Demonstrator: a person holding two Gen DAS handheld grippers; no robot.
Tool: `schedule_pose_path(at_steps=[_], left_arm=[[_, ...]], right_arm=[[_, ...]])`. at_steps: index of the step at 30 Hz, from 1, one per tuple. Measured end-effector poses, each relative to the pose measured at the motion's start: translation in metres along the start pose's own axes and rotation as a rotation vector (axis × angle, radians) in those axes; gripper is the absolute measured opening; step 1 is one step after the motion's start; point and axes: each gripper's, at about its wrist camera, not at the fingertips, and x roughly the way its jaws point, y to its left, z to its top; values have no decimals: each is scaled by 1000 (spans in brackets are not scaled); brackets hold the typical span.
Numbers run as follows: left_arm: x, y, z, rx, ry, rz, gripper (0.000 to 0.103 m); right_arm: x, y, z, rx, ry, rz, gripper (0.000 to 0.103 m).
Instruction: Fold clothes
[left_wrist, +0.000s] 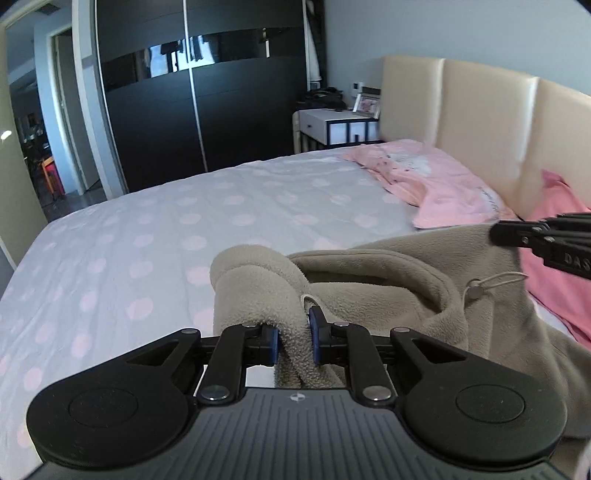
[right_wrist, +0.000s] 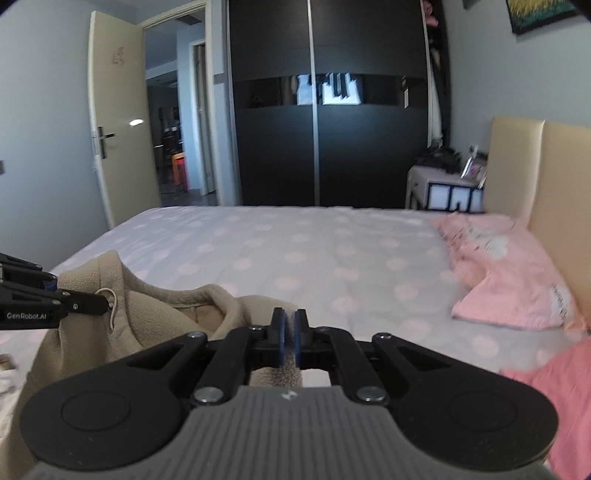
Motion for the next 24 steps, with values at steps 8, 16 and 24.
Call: schedule_pose_path(at_steps=[8, 16, 24], left_arm=[[100, 18, -40, -89, 101, 11, 16], [123, 30, -88, -87, 202, 7, 49], [41, 52, -121, -47, 208, -8, 58]], right_arm=[[101, -9, -46, -27, 114, -86, 6], [134, -17, -89, -25, 233, -83, 49], [52, -35, -105, -102, 263, -91, 59]])
